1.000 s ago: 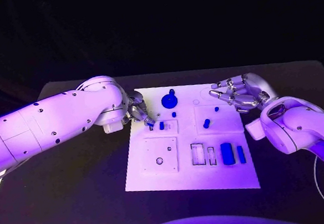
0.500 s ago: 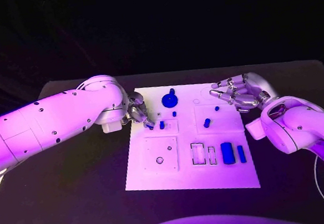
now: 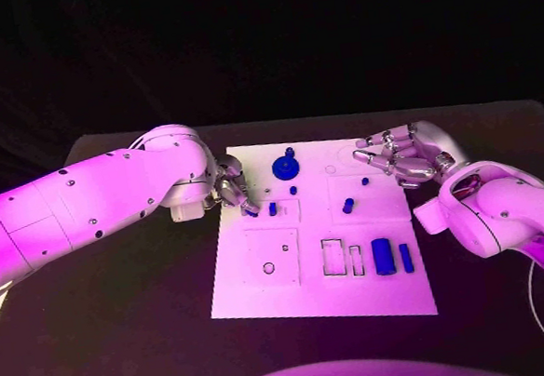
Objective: Assemble the parts on the task board
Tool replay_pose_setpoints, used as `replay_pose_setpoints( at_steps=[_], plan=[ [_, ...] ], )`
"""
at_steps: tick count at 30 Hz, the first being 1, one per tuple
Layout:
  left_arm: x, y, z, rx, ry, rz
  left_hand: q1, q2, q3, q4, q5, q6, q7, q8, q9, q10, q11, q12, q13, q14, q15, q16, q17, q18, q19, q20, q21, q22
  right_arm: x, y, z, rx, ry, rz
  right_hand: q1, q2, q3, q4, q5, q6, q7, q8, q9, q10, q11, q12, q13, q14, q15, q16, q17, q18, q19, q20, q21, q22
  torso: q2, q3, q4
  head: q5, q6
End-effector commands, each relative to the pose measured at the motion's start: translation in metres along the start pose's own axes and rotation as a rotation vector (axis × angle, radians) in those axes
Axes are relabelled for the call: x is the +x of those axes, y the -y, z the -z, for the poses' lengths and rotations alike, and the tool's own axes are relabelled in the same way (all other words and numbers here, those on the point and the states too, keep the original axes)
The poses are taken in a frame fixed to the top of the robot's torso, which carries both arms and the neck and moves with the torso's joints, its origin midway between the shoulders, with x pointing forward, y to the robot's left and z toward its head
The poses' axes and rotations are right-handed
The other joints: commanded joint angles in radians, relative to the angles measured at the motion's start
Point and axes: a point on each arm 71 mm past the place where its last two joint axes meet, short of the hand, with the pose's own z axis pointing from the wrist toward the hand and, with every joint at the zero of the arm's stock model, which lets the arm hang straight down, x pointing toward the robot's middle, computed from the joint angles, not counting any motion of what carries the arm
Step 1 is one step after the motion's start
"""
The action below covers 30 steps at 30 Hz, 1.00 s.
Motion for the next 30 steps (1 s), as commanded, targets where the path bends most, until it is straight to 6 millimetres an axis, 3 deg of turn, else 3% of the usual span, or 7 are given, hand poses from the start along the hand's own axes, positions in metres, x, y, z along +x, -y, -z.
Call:
replay_pose_setpoints(
  at_steps=[1,10,30],
  plan=[
    [0.006,-0.002,-0.002,-0.020,-0.033,-0.032,0.001,0.004,0.134,-0.128,0.003,0.002,-0.003,0.006,0.000,0.006,0.000,0.007,0.002,0.105,-0.001,0.003,0.263,-0.003,0.016,0.001,0.005,0.117,0.002,-0.001,0.000,-0.007,-0.016,0.001,-0.002,0.009,-0.007,-0.001,0.006,-0.001,-0.003,0.001,0.002,-0.001,-0.002,0.007,-0.001,0.054,0.005,-0.006,0.022,0.010,-0.002,-0.002,-0.005,-0.001,0.001,0.0003,-0.0004,0.001,-0.001],
    [0.006,0.003,-0.005,-0.013,-0.033,-0.030,-0.032,-0.002,0.141,-0.123,0.004,0.013,-0.007,0.010,-0.002,0.019,-0.001,0.019,0.015,0.105,-0.002,0.003,0.263,-0.004,0.018,0.001,0.008,0.121,0.002,-0.001,0.000,-0.007,-0.017,0.000,-0.002,0.009,-0.007,-0.001,0.006,-0.001,-0.003,0.001,0.002,-0.001,-0.002,0.007,-0.001,0.054,0.005,-0.006,0.022,0.010,-0.002,-0.002,-0.005,-0.001,0.000,0.0006,-0.0005,0.001,-0.003],
    [0.007,0.011,-0.008,-0.018,-0.035,-0.052,-0.162,0.003,0.084,-0.068,0.000,0.072,-0.026,0.003,-0.029,0.061,-0.015,0.074,0.087,0.105,-0.011,0.003,0.263,-0.012,0.034,-0.007,0.038,0.148,0.004,-0.003,0.002,-0.007,-0.030,-0.010,-0.003,0.009,-0.008,-0.001,0.006,-0.001,-0.003,0.001,0.001,-0.002,-0.001,0.006,-0.002,0.054,0.005,-0.007,0.021,0.011,-0.002,-0.002,-0.005,-0.002,0.000,0.0011,-0.0018,-0.005,-0.004]
  ],
)
